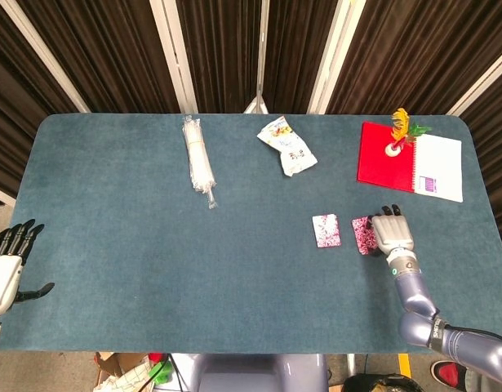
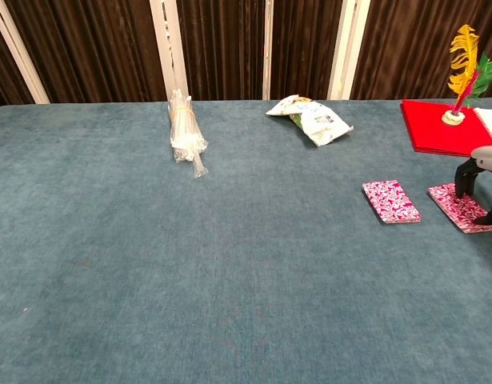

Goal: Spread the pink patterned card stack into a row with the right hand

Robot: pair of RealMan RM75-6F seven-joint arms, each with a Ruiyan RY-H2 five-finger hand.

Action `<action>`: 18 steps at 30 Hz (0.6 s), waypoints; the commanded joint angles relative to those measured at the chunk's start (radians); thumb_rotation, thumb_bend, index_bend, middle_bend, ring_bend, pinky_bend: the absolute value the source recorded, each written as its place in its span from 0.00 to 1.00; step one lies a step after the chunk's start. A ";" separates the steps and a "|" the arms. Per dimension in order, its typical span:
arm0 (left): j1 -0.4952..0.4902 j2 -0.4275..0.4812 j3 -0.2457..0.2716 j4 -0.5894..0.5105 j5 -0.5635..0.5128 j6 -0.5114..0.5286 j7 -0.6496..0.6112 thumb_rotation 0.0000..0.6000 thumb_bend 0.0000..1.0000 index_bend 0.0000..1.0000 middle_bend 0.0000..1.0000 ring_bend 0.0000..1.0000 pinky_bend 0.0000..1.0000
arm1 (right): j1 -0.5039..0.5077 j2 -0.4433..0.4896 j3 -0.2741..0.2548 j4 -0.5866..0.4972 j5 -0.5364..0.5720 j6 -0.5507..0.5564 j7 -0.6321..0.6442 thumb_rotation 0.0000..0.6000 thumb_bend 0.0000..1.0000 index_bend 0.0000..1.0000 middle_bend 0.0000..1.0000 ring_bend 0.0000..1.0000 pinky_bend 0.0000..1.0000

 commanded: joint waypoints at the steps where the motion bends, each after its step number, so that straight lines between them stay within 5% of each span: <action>1: 0.000 0.000 0.000 0.000 0.000 0.000 0.000 1.00 0.00 0.00 0.00 0.00 0.00 | -0.003 0.000 0.005 -0.001 -0.008 0.004 0.007 1.00 0.26 0.32 0.34 0.11 0.00; 7: 0.001 0.000 0.000 0.000 0.000 0.001 -0.002 1.00 0.00 0.00 0.00 0.00 0.00 | -0.002 0.026 0.000 -0.044 0.005 0.013 -0.027 1.00 0.26 0.02 0.11 0.02 0.00; 18: 0.001 0.000 0.001 -0.001 0.005 0.004 -0.001 1.00 0.00 0.00 0.00 0.00 0.00 | 0.018 0.078 0.004 -0.237 0.022 0.109 -0.133 1.00 0.26 0.00 0.02 0.00 0.00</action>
